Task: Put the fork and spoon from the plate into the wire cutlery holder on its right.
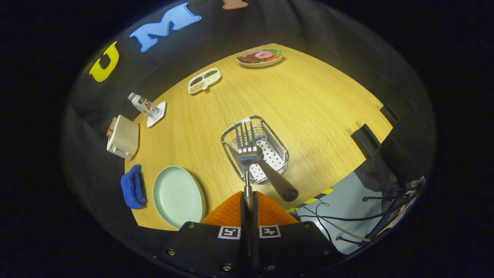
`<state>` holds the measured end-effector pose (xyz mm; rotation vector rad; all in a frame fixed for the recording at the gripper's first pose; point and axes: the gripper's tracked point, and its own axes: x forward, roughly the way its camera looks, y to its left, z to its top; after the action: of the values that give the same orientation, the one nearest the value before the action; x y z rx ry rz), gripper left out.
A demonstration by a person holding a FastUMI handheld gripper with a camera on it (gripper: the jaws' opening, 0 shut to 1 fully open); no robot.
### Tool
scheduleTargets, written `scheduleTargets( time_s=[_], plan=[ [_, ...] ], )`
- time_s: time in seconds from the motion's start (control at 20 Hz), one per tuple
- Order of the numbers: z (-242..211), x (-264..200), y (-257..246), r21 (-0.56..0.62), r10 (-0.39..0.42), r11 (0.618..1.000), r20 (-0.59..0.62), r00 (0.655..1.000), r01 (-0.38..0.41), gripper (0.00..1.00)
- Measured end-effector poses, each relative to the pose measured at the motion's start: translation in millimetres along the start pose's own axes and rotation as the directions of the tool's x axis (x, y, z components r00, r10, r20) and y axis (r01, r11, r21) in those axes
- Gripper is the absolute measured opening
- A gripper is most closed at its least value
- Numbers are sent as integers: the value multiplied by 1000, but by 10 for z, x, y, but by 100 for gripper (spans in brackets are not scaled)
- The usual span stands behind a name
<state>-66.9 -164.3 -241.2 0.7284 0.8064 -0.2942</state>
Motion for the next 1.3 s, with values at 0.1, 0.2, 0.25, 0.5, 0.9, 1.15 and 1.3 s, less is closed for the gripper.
scheduleTargets(
  time_s=[0.1,0.2,0.25,0.5,0.9,1.15,1.3],
  plan=[
    [-2,-15,4,14,6,1000,4,1000,-7,6],
    [9,-33,-5,25,11,1000,3,1000,-11,6],
    [31,-45,22,29,20,999,13,1000,-20,7],
    [142,-29,139,38,47,998,57,997,-50,32],
    [115,-47,45,75,33,996,65,997,-38,61],
    [117,-104,57,53,42,998,87,995,-46,61],
    [221,-178,167,-14,59,998,142,988,-58,61]
  ],
)
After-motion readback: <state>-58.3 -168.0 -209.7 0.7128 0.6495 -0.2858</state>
